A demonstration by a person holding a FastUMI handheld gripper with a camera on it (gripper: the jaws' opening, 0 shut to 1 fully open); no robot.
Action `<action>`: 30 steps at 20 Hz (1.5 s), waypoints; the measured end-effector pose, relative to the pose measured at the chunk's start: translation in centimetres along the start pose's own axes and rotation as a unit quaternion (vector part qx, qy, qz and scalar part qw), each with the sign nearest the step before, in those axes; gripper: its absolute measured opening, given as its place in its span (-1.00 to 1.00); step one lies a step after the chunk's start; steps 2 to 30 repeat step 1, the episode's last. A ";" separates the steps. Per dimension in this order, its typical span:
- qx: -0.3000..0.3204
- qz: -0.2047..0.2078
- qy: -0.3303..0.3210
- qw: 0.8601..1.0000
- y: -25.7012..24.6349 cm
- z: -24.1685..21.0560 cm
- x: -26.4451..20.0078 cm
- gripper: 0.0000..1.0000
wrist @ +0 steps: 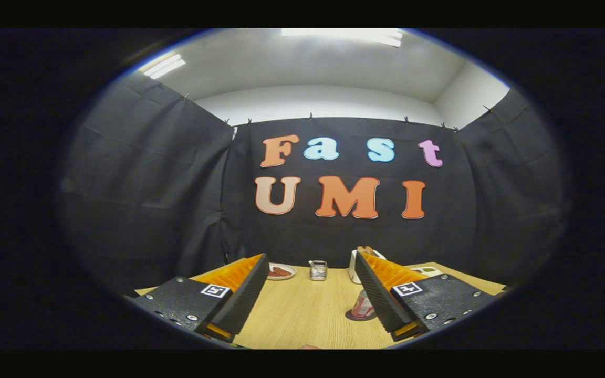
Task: Take the bottle from table, then pour the juice into the cup, finally place the bottle on the coaster
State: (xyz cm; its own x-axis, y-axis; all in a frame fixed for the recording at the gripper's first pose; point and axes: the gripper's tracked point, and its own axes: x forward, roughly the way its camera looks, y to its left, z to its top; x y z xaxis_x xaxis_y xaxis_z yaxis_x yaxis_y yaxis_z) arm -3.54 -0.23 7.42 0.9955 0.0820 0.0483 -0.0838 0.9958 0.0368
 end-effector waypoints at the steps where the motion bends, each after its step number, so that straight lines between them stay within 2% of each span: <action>1: 0.000 -0.001 -0.002 1.000 -0.1 -0.1 0.0 0.93; 30: 0.000 -0.001 -0.002 1.000 -0.1 -0.1 0.0 0.93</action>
